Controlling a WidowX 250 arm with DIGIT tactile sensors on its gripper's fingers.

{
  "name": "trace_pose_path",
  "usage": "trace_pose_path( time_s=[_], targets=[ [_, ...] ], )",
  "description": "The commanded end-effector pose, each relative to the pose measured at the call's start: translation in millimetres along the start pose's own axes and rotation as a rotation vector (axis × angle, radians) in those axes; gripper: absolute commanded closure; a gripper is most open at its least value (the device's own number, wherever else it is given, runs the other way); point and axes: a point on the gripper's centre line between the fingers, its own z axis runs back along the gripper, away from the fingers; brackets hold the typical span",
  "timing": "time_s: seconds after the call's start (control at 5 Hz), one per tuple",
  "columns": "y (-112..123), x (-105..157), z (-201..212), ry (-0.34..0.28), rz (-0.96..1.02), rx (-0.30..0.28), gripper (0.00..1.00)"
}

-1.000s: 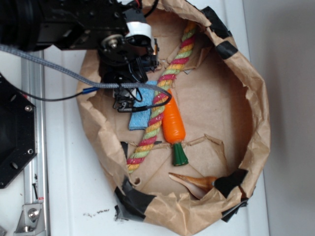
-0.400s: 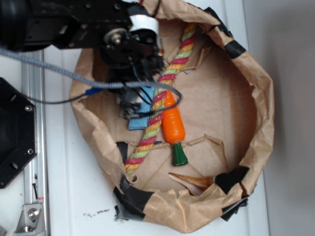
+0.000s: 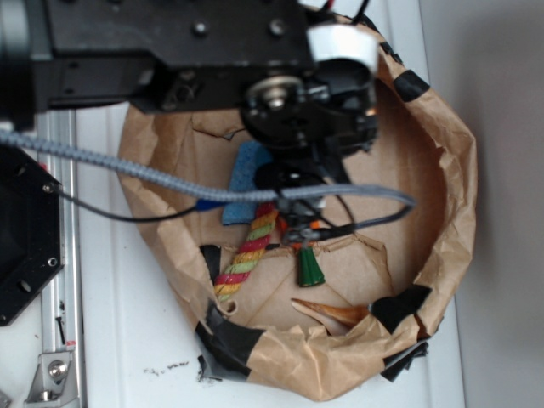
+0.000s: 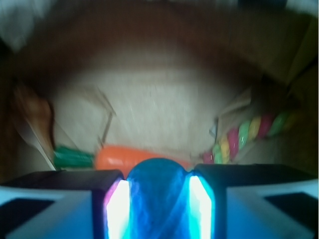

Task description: Grab the blue ball.

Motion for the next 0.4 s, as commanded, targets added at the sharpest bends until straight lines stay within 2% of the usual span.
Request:
trace_pose_path(
  time_s=[0.0, 0.2],
  targets=[
    [-16.0, -1.9, 16.8, -0.104, 0.126, 0.059, 1.0],
    [-14.0, -13.7, 12.6, -0.102, 0.134, 0.081, 1.0]
  ],
)
